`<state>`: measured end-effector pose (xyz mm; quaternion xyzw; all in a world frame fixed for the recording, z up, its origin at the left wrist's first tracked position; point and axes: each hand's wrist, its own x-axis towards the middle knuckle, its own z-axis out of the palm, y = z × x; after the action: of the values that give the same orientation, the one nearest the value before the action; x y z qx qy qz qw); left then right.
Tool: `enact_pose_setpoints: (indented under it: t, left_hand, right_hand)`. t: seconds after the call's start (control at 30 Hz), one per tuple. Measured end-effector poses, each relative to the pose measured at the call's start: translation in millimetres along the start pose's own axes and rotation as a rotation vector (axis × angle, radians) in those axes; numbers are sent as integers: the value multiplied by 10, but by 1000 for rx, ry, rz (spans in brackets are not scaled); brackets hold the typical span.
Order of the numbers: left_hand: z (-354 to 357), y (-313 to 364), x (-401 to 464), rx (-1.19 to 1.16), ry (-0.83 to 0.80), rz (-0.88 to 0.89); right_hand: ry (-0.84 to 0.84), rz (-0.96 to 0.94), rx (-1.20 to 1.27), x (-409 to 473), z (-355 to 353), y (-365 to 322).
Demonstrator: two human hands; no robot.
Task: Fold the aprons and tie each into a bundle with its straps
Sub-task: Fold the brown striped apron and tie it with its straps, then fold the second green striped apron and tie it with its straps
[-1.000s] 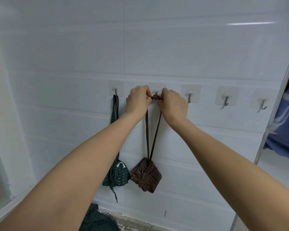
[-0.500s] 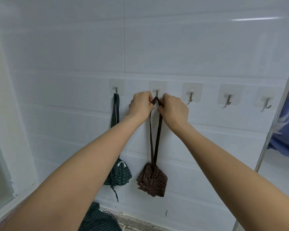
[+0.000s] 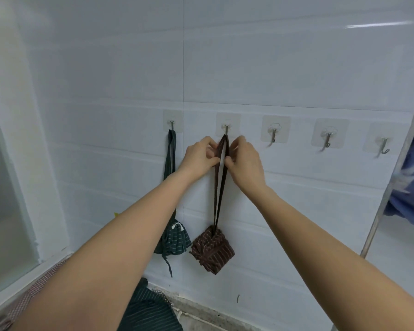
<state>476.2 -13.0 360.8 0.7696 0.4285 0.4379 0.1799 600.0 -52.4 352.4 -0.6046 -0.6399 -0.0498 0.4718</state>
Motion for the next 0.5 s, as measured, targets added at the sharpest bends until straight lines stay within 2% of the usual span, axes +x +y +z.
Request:
enact_pose_setpoints:
  t: [0.07,0.17,0.4,0.5]
  left_hand:
    - [-45,-150,-172,-66,-12,-60]
    - [-176,-534,-545,-12,16,-189]
    - [-667,-1751,-1728,122,131,-589]
    - [-824,-2236,-2129,179,160,-720]
  right_hand:
    - [58,-53,111,-199,82,23]
    - [33,-144,202,-579,359,34]
    - [-382,-258,260,-1451,1420,-108]
    - [-563,-249,226,-1709,1881,-182]
